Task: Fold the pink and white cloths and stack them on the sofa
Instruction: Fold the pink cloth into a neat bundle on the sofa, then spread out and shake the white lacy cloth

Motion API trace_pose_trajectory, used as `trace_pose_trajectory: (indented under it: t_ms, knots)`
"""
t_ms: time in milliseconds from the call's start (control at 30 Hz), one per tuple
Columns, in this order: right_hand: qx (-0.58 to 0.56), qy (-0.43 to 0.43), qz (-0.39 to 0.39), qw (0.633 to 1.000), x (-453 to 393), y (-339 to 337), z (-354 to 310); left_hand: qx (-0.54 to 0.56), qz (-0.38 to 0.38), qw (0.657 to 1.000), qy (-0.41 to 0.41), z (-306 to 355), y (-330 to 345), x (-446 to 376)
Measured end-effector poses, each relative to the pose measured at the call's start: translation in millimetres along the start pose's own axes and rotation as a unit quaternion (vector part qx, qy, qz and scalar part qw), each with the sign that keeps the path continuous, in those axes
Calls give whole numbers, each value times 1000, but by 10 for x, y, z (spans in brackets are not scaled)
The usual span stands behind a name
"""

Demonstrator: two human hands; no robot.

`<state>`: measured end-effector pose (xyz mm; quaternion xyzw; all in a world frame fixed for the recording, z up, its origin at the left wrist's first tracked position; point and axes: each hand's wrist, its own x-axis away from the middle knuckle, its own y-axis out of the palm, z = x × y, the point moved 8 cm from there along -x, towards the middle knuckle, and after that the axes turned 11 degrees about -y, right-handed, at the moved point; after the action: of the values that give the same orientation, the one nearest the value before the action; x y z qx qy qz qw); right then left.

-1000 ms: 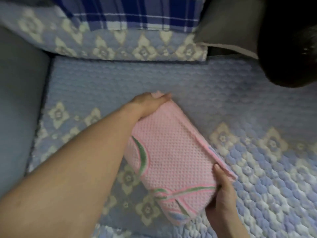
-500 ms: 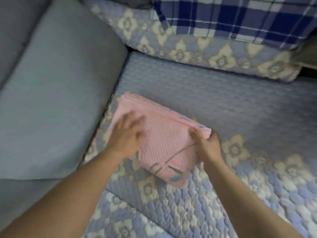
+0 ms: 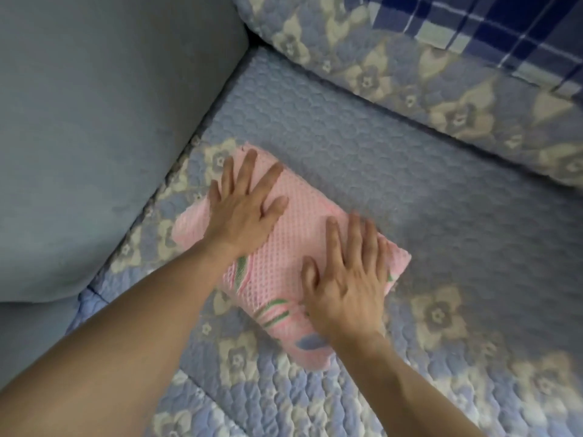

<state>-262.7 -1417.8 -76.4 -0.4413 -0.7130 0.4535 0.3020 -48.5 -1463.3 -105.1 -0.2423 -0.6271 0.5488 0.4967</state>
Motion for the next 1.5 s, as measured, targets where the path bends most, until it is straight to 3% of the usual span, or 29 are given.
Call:
trace_pose_trajectory:
  t_ms: [100, 267, 367, 467, 533, 633, 667, 733, 767, 833, 933, 1000, 1033, 1100, 1133, 1200, 1367, 1433, 1500]
  knots:
    - [16, 18, -18, 1000, 1, 130, 167, -36, 21, 999, -9, -18, 49, -84]
    - [25, 13, -90, 996, -113, 189, 210, -63, -107, 991, -48, 52, -50, -226]
    - [55, -12, -132, 990, -88, 84, 109, -23, -27, 998, -50, 230, -274, 98]
    - [99, 0, -159, 982, -3, -22, 4, 115, 79, 985, -99, 154, -155, 1022]
    - [105, -3, -126, 986, 110, -141, -189, 192, 105, 969, -112, -124, 102, 1897]
    - [54, -145, -99, 983, 620, -62, -1028, 196, 38, 962, -186, -945, 765, 3420]
    - [33, -200, -125, 971, 925, 61, -1377, 202, -17, 947, -250, -1363, 1061, 4017]
    - [22, -234, -276, 932, 1673, 448, -1928, 211, -110, 897, -371, -2103, 1581, 5315]
    - [10, -219, -365, 905, 2080, 647, -2137, 226, -163, 865, -417, -2374, 1720, 5983]
    - [-29, -157, -472, 867, 2740, 913, -2413, 226, -207, 816, -490, -2825, 1648, 7015]
    - [-37, -139, -506, 851, 3540, 1121, -2858, 246, -186, 697, -648, -3413, 1628, 8287]
    - [-34, -135, -520, 843, 4015, 1261, -3085, 302, -204, 627, -688, -3650, 1978, 8878]
    - [-23, -137, -530, 837, 4252, 1339, -3182, 337, -204, 614, -685, -3717, 2169, 9040]
    - [11, -153, -538, 829, 4678, 1490, -3363, 370, -216, 650, -628, -3863, 2583, 9243]
    - [24, -139, -531, 836, 4865, 1553, -3439, 363, -212, 684, -595, -3965, 2701, 9262]
    - [29, -82, -513, 854, 5214, 1677, -3605, 377, -220, 717, -543, -4121, 2906, 9294]
    - [-55, 88, -535, 838, 5985, 2263, -4164, 460, -167, 705, -513, -4735, 2664, 9575]
    - [-152, 186, -490, 838, 6096, 2533, -4454, 455, -139, 713, -515, -5080, 2630, 9735]
    - [-250, 281, -431, 820, 6193, 2755, -4733, 452, -103, 695, -550, -5416, 2697, 9959]
